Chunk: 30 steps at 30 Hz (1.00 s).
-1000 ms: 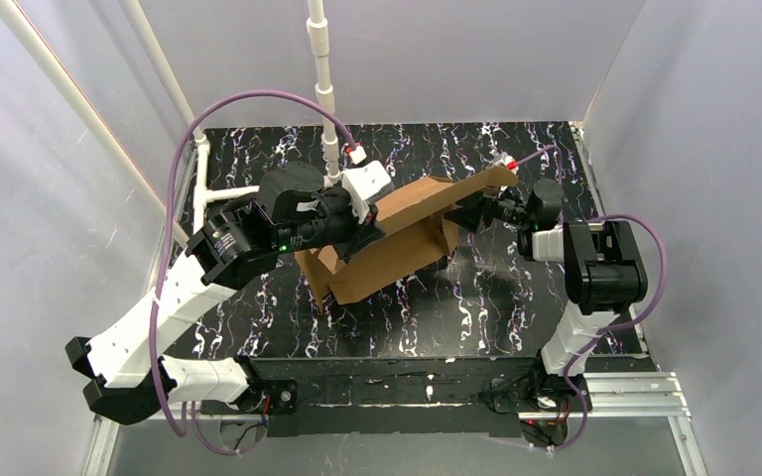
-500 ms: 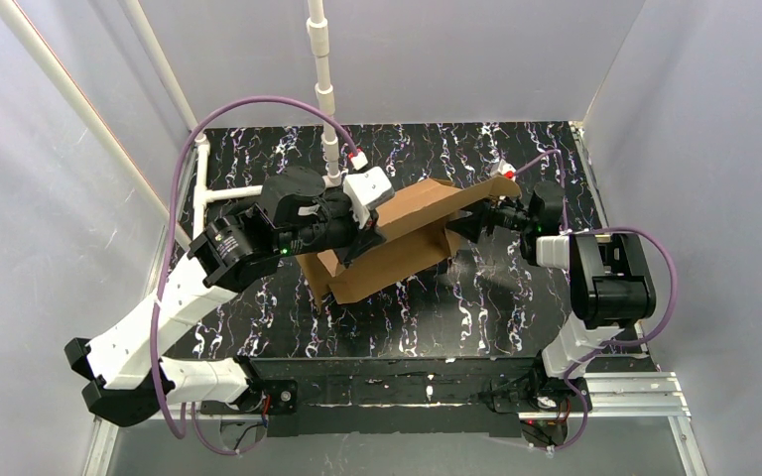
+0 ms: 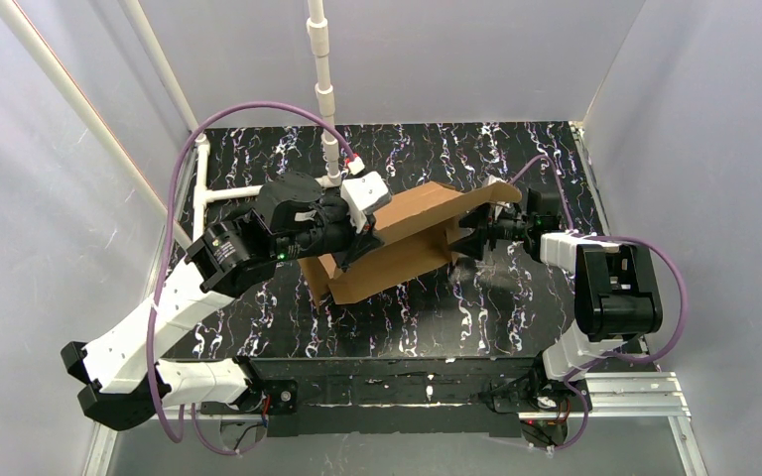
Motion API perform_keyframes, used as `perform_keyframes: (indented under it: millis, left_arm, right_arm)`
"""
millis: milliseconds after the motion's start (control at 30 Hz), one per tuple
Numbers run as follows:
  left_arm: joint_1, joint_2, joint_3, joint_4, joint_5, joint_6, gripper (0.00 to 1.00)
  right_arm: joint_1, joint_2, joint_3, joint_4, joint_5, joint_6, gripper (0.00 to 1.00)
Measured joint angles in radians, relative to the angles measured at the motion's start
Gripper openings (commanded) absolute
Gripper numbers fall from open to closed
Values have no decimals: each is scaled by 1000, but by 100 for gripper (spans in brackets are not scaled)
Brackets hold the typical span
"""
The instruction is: Fold the paper box
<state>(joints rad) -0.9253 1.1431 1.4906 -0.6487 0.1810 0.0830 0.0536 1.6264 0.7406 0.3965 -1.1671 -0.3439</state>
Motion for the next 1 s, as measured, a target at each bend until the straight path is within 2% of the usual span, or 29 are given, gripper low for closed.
perform_keyframes:
  millis: [100, 333, 567, 700, 867, 1000]
  left_arm:
    - [0, 0, -11, 10, -13, -7, 0]
    - [0, -2, -35, 21, -32, -21, 0]
    - [-2, -2, -39, 29, -29, -24, 0]
    - [-5, -2, -39, 34, -28, -24, 0]
    - [-7, -2, -39, 39, -29, -24, 0]
    - [-8, -3, -40, 43, -29, -24, 0]
  right_arm:
    - [0, -8, 0, -61, -5, -37, 81]
    - [0, -44, 0, -109, -14, -67, 69]
    - [1, -41, -14, 42, 23, 97, 61]
    - [11, -30, -18, 89, 48, 157, 61]
    - [23, -30, -18, 82, 69, 164, 74]
    - [26, -30, -17, 45, 80, 153, 76]
